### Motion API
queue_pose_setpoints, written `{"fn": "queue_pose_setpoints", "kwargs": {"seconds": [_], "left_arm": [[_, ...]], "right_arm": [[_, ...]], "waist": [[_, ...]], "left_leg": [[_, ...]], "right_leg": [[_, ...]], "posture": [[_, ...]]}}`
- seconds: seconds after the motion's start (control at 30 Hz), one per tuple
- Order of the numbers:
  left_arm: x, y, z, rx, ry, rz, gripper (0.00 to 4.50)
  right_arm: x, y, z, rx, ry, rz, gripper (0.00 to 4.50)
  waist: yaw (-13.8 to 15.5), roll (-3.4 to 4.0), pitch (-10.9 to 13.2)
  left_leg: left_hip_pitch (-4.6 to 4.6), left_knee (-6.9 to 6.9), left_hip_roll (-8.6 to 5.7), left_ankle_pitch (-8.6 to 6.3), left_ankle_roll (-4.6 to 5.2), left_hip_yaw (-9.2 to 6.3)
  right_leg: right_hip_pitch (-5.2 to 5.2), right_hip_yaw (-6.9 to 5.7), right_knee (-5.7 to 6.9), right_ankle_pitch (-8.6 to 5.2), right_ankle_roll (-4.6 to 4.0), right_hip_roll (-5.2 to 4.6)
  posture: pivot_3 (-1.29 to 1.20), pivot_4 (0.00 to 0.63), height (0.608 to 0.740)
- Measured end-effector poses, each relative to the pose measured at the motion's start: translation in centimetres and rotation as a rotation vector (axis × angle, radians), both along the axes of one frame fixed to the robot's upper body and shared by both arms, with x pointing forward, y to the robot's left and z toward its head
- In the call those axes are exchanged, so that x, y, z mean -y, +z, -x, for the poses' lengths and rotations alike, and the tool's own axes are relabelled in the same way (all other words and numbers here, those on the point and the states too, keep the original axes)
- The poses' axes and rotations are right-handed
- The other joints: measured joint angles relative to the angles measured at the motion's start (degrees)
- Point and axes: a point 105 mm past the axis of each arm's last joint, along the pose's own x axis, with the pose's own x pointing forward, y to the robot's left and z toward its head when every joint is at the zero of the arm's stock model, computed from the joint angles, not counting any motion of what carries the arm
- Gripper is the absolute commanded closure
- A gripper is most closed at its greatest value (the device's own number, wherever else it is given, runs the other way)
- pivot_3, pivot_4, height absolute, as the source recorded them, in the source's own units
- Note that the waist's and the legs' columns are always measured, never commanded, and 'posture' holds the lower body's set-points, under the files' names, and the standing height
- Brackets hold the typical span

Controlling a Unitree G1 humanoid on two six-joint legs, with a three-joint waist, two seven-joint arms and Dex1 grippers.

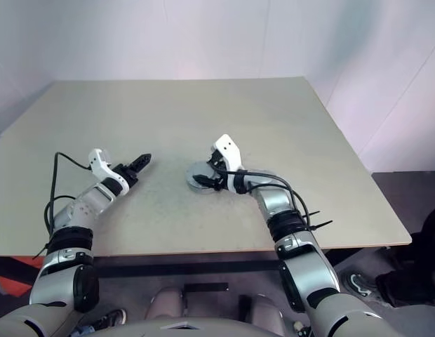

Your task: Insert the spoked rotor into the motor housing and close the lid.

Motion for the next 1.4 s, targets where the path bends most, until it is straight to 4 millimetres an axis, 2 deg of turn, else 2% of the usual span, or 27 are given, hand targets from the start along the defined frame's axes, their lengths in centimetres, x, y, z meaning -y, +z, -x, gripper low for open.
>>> {"fn": "queue_pose_setpoints", "kwargs": {"seconds": [0.4, 0.53, 0.67, 0.77, 0.93, 1.27, 1.4], "left_arm": [[0.1, 0.0, 0.0, -0.002, -0.003, -0.001, 0.57], [1.8, 0.3, 0.0, 0.002, -0.055, 0.022, 0.57], [6.1, 1.3, 0.3, 0.032, -0.173, 0.113, 1.49], [8.7, 1.9, 1.1, 0.040, -0.266, 0.171, 2.56], [10.2, 1.6, 1.7, -0.003, -0.332, 0.195, 4.34], [11.0, 0.2, 2.5, -0.085, -0.373, 0.191, 4.42], [11.2, -0.2, 2.4, -0.110, -0.379, 0.154, 4.42]], "right_arm": [[-0.2, -0.5, 0.1, 0.041, 0.021, 0.074, 1.44], [0.0, -0.7, 0.0, 0.036, 0.011, 0.079, 1.44], [0.0, -0.7, -0.1, 0.035, 0.006, 0.083, 1.44], [-0.1, -0.7, 0.0, 0.037, 0.009, 0.086, 1.44], [-0.2, -0.7, 0.0, 0.039, 0.010, 0.087, 1.44], [-0.2, -0.8, 0.0, 0.041, 0.004, 0.089, 1.44], [-0.1, -0.9, -0.1, 0.039, -0.007, 0.093, 1.44]], "waist": [[0.0, -0.01, 0.0], [0.1, -0.01, 0.0], [0.1, -0.01, 0.0], [0.0, 0.00, 0.0], [0.0, 0.03, 0.0], [0.0, 0.05, 0.0], [0.0, 0.28, -0.2]], "left_leg": [[0.07, 0.00, -0.01, 0.00, 0.01, 0.00], [0.18, 0.01, -0.03, -0.01, 0.01, 0.00], [0.28, 0.03, -0.05, -0.01, 0.01, 0.01], [0.30, 0.01, -0.04, 0.00, 0.01, 0.02], [0.31, 0.00, -0.04, 0.00, 0.01, 0.03], [0.35, 0.00, -0.04, 0.00, 0.01, 0.03], [0.55, -0.04, -0.08, -0.01, 0.01, 0.03]], "right_leg": [[0.08, 0.00, -0.01, -0.01, 0.01, -0.01], [0.20, 0.00, -0.01, -0.05, 0.09, -0.05], [0.30, 0.01, 0.00, -0.19, 0.34, -0.09], [0.29, 0.00, 0.01, -0.19, 0.33, -0.07], [0.29, 0.01, 0.00, -0.23, 0.39, -0.06], [0.32, 0.01, -0.01, -0.24, 0.42, -0.06], [0.52, 0.02, -0.07, -0.27, 0.46, -0.08]], "posture": [[0.00, 0.000, 0.740], [0.00, 0.000, 0.740], [0.00, 0.000, 0.740], [0.00, 0.000, 0.740], [0.00, 0.000, 0.740], [0.00, 0.000, 0.740], [0.00, 0.000, 0.740]]}}
